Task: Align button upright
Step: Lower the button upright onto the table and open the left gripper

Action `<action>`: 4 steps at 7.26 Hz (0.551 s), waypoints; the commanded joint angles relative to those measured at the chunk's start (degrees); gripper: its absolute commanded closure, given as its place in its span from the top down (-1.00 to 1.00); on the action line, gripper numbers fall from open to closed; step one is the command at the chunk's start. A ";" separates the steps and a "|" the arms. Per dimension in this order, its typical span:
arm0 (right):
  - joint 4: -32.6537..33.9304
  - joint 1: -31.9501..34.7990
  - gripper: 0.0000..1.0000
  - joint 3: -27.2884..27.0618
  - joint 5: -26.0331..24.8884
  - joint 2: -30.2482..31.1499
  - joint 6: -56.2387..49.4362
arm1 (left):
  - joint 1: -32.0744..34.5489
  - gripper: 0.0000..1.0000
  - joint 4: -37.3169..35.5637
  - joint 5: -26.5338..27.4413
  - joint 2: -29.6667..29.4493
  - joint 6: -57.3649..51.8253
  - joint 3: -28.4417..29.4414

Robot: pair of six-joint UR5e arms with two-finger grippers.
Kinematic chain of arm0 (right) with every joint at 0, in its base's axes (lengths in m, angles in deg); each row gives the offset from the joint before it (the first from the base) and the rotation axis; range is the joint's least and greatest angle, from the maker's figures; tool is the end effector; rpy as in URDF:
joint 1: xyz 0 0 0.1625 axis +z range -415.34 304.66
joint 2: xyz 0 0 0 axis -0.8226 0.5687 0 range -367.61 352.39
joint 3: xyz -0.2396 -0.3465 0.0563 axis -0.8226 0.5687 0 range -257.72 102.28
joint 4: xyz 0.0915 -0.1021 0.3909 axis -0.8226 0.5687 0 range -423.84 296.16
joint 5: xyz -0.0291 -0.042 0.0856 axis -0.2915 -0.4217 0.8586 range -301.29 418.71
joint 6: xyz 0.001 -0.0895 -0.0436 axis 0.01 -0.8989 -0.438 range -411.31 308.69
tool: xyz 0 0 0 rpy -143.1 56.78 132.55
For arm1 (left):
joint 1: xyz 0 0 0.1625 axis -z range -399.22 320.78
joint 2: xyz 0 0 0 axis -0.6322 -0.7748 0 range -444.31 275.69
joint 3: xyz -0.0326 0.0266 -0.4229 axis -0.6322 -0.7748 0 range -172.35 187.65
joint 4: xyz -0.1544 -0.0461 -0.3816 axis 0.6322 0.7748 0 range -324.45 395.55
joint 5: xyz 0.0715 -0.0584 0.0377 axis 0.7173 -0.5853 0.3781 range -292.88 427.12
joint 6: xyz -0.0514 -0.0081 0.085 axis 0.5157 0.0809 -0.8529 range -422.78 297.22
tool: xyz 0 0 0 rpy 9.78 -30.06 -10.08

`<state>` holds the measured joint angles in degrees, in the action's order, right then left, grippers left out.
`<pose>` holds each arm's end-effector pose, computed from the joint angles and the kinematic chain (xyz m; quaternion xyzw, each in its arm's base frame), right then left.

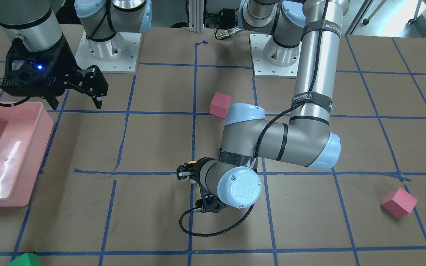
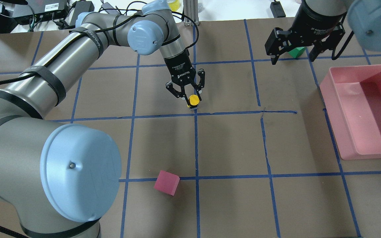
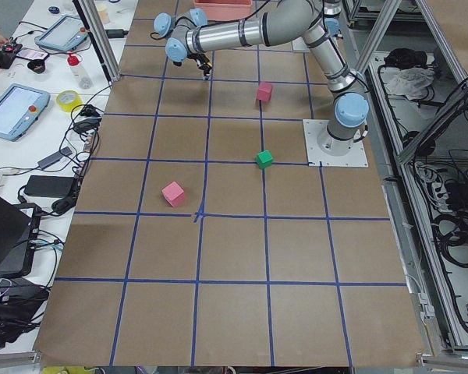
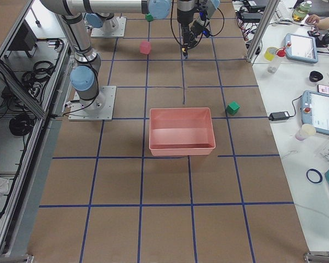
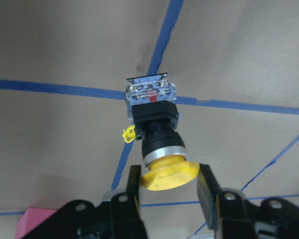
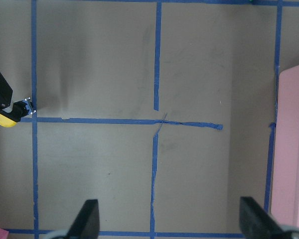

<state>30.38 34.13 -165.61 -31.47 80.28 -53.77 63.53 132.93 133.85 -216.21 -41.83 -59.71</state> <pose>0.1282 -0.5158 0.4953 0.0169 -0.9992 0.0367 0.0025 -0.3233 -0.6467 0.2229 0.1145 -0.9473 -0.2729 0.1225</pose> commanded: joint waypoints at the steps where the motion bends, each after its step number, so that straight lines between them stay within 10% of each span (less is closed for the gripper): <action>1: 0.00 0.00 1.00 0.00 0.00 0.00 0.00 | 0.00 -0.93 -0.08 -0.01 -0.29 -0.03 -0.23; 4: 0.09 0.00 1.00 0.00 0.00 0.00 0.09 | 0.00 0.46 -0.61 0.25 0.23 -0.73 -1.02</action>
<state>30.40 34.11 -165.61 -31.47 80.28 -53.69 63.53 132.52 133.98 -216.31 -42.34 -60.39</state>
